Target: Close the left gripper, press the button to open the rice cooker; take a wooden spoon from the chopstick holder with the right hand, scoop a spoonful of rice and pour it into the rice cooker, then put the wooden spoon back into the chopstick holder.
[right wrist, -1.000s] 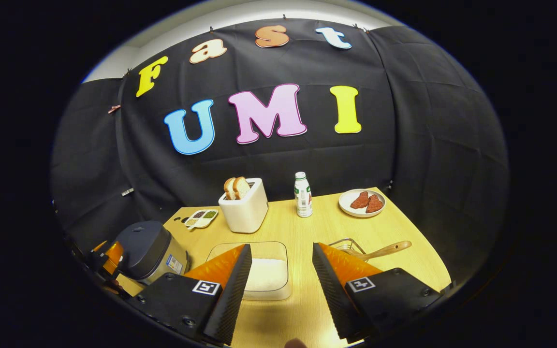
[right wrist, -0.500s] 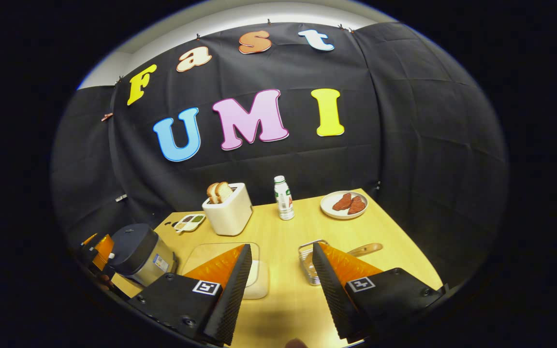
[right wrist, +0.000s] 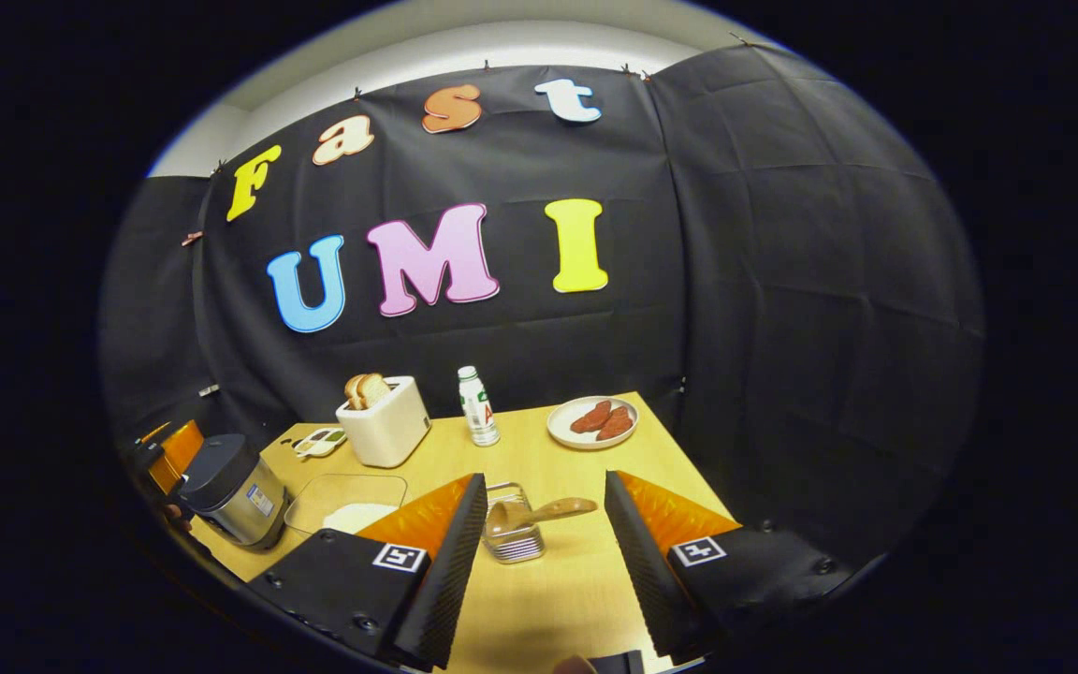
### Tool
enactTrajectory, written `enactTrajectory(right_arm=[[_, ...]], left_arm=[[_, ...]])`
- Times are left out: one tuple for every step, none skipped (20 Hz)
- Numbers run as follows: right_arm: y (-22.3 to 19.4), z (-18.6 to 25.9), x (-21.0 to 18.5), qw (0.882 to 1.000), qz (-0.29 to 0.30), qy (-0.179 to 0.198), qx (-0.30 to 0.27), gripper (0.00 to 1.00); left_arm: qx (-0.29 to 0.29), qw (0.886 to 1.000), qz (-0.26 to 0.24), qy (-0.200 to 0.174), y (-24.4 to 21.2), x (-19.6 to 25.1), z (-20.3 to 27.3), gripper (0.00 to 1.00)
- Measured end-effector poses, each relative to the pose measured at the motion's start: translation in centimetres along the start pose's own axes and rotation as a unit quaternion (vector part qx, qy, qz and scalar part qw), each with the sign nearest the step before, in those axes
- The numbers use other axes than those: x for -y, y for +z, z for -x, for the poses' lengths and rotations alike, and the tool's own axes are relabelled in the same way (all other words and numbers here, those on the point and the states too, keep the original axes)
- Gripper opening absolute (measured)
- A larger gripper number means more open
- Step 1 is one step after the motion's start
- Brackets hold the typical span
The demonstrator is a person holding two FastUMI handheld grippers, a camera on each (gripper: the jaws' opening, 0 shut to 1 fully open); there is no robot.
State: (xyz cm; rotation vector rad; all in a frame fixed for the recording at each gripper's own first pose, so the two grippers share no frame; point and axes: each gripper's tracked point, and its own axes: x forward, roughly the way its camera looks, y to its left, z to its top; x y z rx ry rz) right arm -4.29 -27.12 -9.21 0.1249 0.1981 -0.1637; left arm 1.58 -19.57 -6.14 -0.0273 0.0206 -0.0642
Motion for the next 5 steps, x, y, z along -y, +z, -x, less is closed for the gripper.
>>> enactTrajectory(right_arm=[[0.5,0.3,0.9,1.000,-0.004,-0.001,0.006,0.80],[0.9,0.5,1.5,1.000,-0.006,-0.003,0.012,0.80],[1.1,0.4,2.1,1.000,-0.005,-0.007,0.015,0.81],[1.2,0.5,2.4,1.000,-0.002,-0.006,0.017,0.81],[1.2,0.5,2.5,1.000,-0.001,-0.006,0.017,0.82]], left_arm=[[0.002,1.000,0.006,-0.006,0.4,1.1,0.2,0.94],[0.003,1.000,0.009,-0.011,0.8,2.0,0.6,0.95],[0.004,1.000,0.012,-0.013,1.0,2.5,0.9,0.95],[0.007,1.000,0.015,-0.016,1.3,2.9,1.2,0.97],[0.006,1.000,0.019,-0.017,1.4,3.1,1.4,0.95]])
